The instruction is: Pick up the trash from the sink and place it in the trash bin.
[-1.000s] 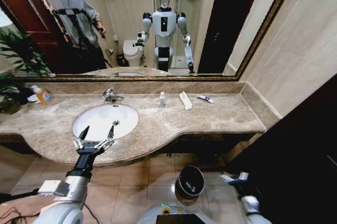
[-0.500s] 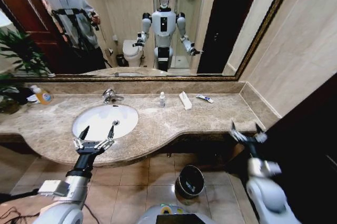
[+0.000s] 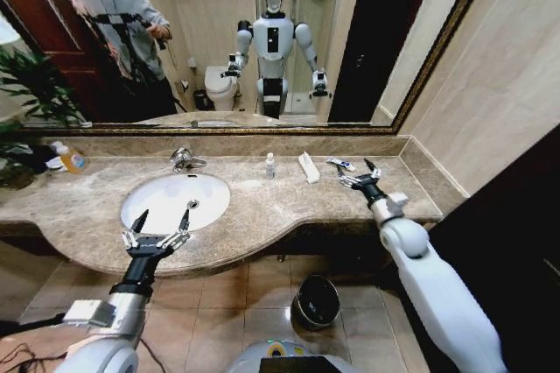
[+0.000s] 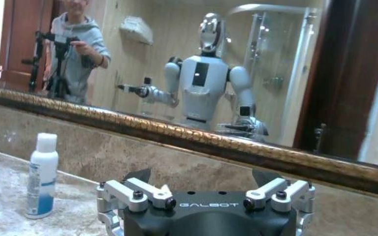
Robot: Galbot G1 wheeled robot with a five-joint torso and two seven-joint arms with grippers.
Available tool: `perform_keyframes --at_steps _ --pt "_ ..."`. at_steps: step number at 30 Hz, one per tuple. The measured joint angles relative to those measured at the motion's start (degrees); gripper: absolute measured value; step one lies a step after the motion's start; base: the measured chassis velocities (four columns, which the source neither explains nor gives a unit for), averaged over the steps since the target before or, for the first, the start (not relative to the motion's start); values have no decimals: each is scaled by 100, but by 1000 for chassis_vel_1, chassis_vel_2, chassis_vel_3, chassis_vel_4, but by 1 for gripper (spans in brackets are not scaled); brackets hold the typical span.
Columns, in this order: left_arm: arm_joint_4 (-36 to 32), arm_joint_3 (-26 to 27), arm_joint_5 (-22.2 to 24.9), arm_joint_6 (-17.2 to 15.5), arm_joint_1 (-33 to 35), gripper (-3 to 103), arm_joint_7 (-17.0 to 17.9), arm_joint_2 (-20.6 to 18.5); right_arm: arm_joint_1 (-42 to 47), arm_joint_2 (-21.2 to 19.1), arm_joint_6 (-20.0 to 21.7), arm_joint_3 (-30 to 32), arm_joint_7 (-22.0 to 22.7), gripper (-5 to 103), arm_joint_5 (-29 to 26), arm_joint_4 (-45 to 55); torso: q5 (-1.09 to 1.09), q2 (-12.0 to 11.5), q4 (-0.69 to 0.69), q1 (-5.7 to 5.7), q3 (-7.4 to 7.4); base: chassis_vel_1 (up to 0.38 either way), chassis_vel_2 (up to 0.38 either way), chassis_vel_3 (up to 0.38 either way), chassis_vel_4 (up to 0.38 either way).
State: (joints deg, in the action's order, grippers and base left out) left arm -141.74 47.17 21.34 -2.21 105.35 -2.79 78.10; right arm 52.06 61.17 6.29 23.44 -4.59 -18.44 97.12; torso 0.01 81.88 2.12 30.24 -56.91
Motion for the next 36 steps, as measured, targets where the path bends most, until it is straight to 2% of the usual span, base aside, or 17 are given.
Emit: perform_keyframes --at_steps 2,4,6,12,20,36 --pt "0 0 0 0 0 100 0 0 -516 35 3 -323 -12 100 70 -672 -2 0 0 0 1 0 0 0 0" --pt "0 0 0 0 0 100 0 0 -601 44 2 -364 -12 100 75 -800 0 0 0 0 1 0 0 0 0" --pt "0 0 0 0 0 100 0 0 -983 120 -94 -509 -21 100 161 -1390 -1 0 -1 0 1 0 0 0 0" --pt "0 0 0 0 -1 100 0 0 -1528 235 -277 -525 -70 100 396 -2364 -1 0 1 0 1 0 0 0 0" --pt "0 0 0 0 0 100 0 -1 -1489 59 -350 -90 -269 100 380 -2893 -1 0 -4 -2 1 0 0 0 0" --pt "0 0 0 0 0 100 0 0 -2152 281 -623 -424 -458 100 217 -4082 -2 0 -1 -1 1 0 0 0 0"
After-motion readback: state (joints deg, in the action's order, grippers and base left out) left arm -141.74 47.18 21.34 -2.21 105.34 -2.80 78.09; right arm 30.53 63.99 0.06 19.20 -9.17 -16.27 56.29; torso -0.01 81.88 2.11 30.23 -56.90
